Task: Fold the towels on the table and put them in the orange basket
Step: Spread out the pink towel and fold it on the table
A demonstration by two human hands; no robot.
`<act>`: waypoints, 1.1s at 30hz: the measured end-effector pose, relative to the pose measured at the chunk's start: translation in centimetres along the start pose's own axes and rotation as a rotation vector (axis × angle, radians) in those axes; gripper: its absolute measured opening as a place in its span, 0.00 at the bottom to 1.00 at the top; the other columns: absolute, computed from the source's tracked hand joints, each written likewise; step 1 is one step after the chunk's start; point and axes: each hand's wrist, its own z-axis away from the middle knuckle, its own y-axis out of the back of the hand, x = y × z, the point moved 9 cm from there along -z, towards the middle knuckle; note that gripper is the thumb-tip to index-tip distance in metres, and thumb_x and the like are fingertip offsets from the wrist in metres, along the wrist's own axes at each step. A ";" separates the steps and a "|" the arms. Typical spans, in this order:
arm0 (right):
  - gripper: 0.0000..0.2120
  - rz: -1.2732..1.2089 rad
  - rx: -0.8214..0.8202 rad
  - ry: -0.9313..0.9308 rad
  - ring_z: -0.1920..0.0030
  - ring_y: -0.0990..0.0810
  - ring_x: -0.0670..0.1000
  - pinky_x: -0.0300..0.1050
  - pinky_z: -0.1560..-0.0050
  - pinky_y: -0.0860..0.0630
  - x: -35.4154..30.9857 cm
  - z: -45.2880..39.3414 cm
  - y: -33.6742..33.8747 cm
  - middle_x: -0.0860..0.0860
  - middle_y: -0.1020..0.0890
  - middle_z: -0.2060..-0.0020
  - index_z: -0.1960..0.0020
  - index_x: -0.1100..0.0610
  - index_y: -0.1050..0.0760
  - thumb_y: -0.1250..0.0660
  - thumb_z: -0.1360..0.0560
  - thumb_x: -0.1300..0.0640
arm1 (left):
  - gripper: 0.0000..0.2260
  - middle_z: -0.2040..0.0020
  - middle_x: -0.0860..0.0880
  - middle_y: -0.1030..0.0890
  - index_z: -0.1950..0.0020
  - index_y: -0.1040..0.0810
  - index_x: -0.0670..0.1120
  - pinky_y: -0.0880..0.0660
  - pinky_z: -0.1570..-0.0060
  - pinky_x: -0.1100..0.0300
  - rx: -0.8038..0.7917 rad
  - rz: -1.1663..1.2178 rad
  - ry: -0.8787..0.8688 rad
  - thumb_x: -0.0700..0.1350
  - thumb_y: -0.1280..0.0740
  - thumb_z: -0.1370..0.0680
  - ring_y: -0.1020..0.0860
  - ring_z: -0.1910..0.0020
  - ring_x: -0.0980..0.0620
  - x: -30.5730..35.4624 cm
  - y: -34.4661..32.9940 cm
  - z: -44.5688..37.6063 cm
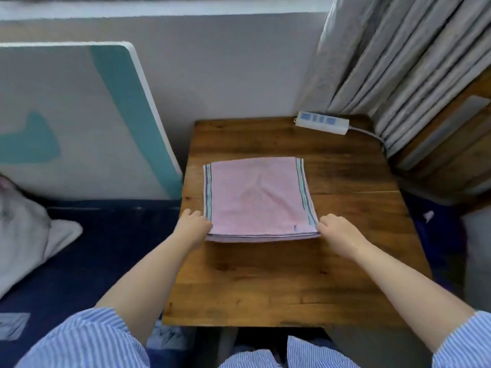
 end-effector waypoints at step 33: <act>0.24 -0.948 0.223 -0.798 0.41 0.25 0.59 0.50 0.44 0.26 9.3 -14.2 -2.6 0.59 0.25 0.40 0.31 0.60 0.39 0.39 0.23 0.52 | 0.20 0.42 0.41 0.23 0.31 0.35 0.42 0.26 0.48 0.51 0.342 0.753 0.318 0.43 0.38 0.23 0.24 0.44 0.41 -3.8 -0.3 -13.4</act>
